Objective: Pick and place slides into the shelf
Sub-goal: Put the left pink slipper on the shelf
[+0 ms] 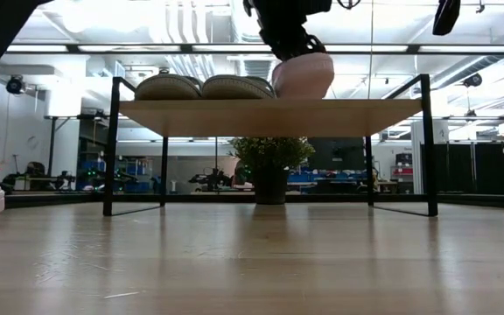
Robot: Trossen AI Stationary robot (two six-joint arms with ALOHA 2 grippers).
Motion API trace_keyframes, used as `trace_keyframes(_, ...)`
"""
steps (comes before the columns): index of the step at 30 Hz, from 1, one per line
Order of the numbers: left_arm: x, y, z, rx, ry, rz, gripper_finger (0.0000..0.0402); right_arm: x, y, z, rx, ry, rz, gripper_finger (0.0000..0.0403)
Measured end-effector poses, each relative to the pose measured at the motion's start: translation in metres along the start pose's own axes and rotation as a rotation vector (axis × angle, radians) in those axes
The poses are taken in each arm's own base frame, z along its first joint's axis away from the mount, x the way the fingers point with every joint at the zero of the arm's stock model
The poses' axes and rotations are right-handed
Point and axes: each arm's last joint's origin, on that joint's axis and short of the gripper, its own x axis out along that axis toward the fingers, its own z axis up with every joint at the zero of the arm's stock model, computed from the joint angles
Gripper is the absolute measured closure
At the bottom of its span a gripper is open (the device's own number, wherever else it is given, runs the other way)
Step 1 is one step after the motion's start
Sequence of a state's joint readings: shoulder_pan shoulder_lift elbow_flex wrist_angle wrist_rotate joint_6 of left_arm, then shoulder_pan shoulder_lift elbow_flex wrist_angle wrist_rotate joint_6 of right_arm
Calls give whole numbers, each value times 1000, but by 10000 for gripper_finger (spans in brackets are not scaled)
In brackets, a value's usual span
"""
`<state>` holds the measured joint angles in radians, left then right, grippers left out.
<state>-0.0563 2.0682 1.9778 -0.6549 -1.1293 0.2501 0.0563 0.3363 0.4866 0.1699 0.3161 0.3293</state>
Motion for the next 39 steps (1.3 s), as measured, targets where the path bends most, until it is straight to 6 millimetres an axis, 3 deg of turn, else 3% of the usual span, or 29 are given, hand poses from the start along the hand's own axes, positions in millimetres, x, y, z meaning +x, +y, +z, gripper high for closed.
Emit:
trace_keyframes(5, 1, -1, 1, -17, -14, -27, 401, 0, 0, 0, 0, 0, 0, 394)
trace_keyframes(15, 9, -14, -10, 113, -1, -45, 401, 0, 0, 0, -1, 0, 0, 394)
trace_keyframes(29, 13, -16, -9, 80, -21, -76, 401, 0, 0, 0, -1, 1, -1, 394)
trace_keyframes(39, 14, -18, -9, 82, -31, -117, 368, 0, 0, -1, -2, 5, -2, 394)
